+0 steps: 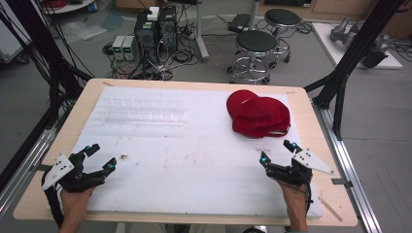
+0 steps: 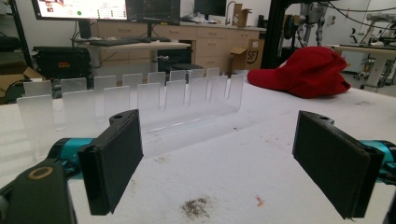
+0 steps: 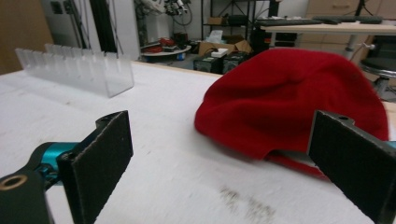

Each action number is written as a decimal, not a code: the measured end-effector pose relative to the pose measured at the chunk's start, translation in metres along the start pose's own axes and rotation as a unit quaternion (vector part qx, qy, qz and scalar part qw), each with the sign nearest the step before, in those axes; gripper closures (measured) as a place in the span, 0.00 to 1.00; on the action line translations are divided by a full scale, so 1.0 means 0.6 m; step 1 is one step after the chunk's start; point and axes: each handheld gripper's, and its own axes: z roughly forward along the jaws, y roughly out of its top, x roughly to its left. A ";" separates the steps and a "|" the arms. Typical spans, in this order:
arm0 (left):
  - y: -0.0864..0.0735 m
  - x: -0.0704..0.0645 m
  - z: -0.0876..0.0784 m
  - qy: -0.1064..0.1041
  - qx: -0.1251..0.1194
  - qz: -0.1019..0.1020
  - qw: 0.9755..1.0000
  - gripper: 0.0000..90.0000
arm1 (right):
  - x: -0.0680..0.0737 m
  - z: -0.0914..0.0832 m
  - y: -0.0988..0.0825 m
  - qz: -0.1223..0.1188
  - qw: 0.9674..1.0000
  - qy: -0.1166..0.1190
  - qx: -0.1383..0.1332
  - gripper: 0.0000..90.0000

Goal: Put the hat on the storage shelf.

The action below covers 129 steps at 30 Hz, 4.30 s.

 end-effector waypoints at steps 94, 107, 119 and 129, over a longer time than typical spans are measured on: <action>0.003 0.008 0.006 -0.002 0.020 -0.024 1.000 0.18 | -0.078 0.161 0.126 -0.031 0.989 0.051 0.132 0.91; 0.019 0.005 0.019 -0.021 0.039 -0.021 0.999 0.18 | -0.023 0.134 0.150 -0.047 0.975 0.197 0.089 0.91; 0.064 -0.019 0.040 -0.077 0.052 -0.009 0.996 0.18 | 0.038 0.140 0.159 -0.086 0.945 0.304 0.087 0.91; 0.110 -0.051 0.073 -0.142 0.075 -0.003 0.987 0.18 | 0.089 0.141 0.178 -0.112 0.919 0.368 0.082 0.91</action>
